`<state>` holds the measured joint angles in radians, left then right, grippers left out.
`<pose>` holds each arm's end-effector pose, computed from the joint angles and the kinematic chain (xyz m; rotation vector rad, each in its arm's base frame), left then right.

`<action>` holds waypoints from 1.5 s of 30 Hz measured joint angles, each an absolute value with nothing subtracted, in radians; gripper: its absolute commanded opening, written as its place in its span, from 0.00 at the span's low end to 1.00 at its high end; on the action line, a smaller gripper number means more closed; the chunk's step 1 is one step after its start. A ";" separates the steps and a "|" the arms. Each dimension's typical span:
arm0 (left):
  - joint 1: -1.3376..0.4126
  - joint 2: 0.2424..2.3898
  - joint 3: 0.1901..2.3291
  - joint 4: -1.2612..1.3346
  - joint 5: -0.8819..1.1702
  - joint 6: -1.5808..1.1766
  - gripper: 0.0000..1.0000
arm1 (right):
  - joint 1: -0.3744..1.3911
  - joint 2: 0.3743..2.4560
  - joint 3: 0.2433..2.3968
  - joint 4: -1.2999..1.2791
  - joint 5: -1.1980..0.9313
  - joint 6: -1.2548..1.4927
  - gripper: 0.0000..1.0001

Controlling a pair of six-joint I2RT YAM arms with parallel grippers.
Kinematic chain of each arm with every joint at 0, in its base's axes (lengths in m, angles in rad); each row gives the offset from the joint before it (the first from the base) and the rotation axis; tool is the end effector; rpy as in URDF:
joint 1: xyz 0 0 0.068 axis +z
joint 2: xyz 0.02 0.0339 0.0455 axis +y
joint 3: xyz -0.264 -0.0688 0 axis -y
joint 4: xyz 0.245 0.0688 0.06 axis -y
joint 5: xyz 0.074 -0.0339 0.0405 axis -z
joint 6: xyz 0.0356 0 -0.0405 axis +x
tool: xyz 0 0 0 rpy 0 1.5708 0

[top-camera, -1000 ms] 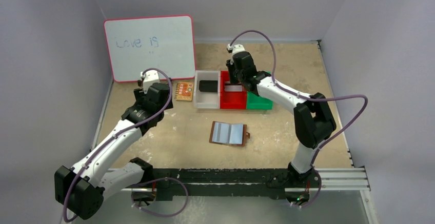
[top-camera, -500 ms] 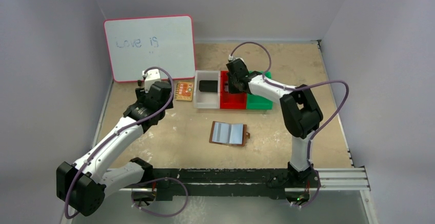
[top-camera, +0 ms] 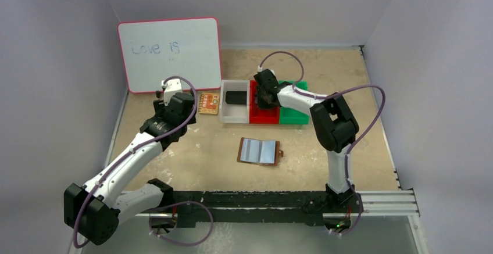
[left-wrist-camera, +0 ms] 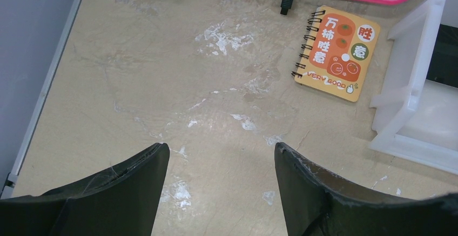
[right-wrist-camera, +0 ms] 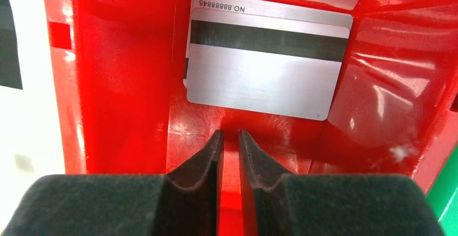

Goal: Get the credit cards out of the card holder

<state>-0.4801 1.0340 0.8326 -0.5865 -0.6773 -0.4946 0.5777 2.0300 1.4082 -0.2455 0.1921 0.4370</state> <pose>0.1955 -0.0767 0.2780 -0.3273 2.1421 0.2529 0.3736 0.2355 0.1731 -0.0850 2.4281 0.2285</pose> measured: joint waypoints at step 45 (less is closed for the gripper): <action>-0.480 1.041 0.836 -0.597 -0.677 -0.495 0.74 | 0.770 1.531 1.184 -0.159 0.346 0.516 0.71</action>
<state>-0.4797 1.0412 0.8364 -0.5968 -0.6769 -0.4950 0.7704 1.5307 1.1839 -0.1589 0.3458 0.5163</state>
